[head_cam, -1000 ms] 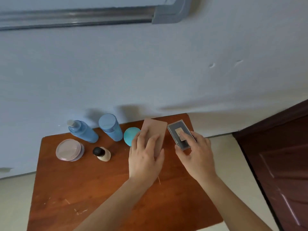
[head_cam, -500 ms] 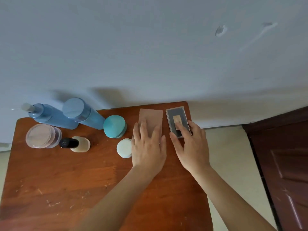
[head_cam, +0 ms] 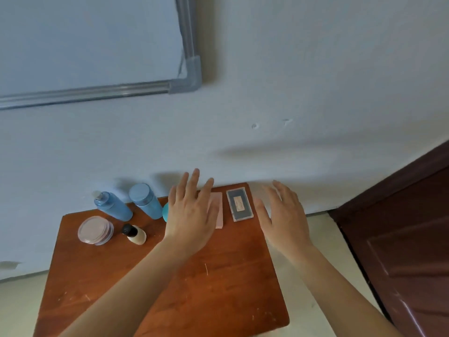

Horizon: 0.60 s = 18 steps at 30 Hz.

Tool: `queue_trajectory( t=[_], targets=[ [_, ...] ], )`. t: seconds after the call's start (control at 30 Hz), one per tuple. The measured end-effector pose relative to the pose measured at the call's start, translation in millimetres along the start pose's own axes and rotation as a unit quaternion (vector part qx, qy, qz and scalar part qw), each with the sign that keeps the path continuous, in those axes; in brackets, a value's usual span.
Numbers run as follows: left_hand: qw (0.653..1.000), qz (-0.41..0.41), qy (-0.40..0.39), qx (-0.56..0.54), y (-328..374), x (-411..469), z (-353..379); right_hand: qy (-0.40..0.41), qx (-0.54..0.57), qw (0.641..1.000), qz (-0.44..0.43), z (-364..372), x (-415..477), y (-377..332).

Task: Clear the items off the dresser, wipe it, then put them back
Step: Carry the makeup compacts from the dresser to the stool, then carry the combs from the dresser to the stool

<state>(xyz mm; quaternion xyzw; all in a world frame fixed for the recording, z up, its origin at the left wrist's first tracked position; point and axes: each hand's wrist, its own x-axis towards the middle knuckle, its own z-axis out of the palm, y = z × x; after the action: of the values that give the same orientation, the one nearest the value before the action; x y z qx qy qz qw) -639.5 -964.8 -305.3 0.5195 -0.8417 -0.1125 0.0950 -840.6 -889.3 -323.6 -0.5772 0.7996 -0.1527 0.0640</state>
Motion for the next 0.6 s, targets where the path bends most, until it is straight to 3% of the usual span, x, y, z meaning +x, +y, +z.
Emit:
queue_trajectory(
  t=[0.17,0.3,0.47,0.6],
  targets=[
    [0.994,0.104,0.028,-0.037,24.8,-11.3,-49.3,0.078,-0.041,0.995,0.052,-68.7,-51.1,-10.1],
    [0.970,0.233,0.023,-0.065,61.6,-39.8,-61.2,0.136,-0.055,0.977,0.153,-98.5,-130.9,-7.3],
    [0.925,0.366,-0.024,-0.098,135.7,-99.0,-57.9,0.201,-0.090,0.931,0.290,-120.7,-266.0,3.9],
    [0.874,0.465,-0.064,-0.129,209.1,-179.8,-56.3,0.241,-0.131,0.870,0.410,-148.5,-396.0,13.1]
  ],
)
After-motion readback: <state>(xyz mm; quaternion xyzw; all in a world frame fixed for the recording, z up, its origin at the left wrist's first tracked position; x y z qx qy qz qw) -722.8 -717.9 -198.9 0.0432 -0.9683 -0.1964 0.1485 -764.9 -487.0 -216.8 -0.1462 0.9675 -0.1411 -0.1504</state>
